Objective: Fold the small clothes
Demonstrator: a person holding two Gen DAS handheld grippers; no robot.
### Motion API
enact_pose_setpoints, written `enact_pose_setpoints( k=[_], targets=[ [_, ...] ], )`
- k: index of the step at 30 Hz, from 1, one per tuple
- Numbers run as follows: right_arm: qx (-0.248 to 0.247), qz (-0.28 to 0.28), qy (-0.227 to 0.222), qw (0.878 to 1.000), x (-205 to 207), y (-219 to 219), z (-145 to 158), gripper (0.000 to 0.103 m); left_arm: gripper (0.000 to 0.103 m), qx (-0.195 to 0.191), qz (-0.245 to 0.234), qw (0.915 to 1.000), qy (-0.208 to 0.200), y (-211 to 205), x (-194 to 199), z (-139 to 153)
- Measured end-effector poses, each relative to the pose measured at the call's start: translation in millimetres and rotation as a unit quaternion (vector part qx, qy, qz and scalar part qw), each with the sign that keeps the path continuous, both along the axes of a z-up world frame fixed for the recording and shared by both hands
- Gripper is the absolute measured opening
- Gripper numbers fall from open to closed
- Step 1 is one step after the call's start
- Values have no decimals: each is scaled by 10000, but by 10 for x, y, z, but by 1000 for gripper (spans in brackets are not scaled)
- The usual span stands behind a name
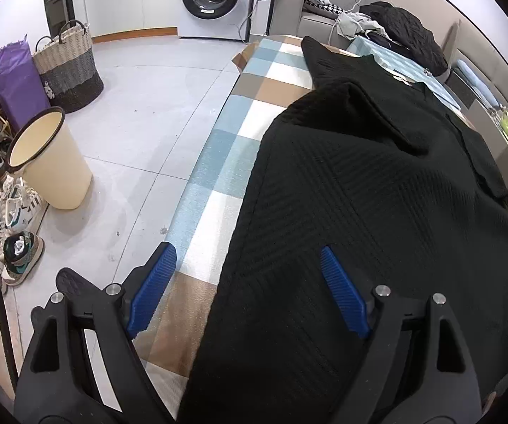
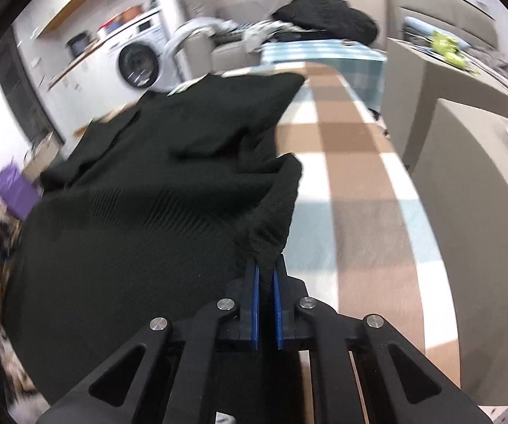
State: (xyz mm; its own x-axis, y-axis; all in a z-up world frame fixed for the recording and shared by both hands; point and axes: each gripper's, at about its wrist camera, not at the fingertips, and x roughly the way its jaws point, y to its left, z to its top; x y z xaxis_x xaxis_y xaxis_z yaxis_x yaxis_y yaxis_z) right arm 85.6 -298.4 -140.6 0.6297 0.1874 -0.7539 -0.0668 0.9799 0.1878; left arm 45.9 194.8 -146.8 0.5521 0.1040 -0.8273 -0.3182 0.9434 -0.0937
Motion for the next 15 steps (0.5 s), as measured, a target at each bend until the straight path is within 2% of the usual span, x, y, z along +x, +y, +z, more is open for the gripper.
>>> enact_pose_setpoints(
  k=[3,5,8,10,12,15],
  targets=[
    [-17,-15,10,10000,89,16,25,7,82,26,-43,10000,15,-42,-7,12],
    [-10,-31,67,10000,101,18,11,12,82,16,-76,10000,26,-57,-9,3],
    [131,-35,166,9998,64,-26,-20,23,82,29,-153,9998,87,-94,2,-25],
    [173,-29,175,9997,-5,-67,-41,37,82,34,-181,9998,119,-116,19,-44],
    [215,-19,189,9996,-78,-105,-64,42,82,-14,-201,9997,137,-131,52,-64],
    [236,32,243,9994,-172,-150,-107,43,82,-55,-295,9994,171,-169,110,-90]
  ],
)
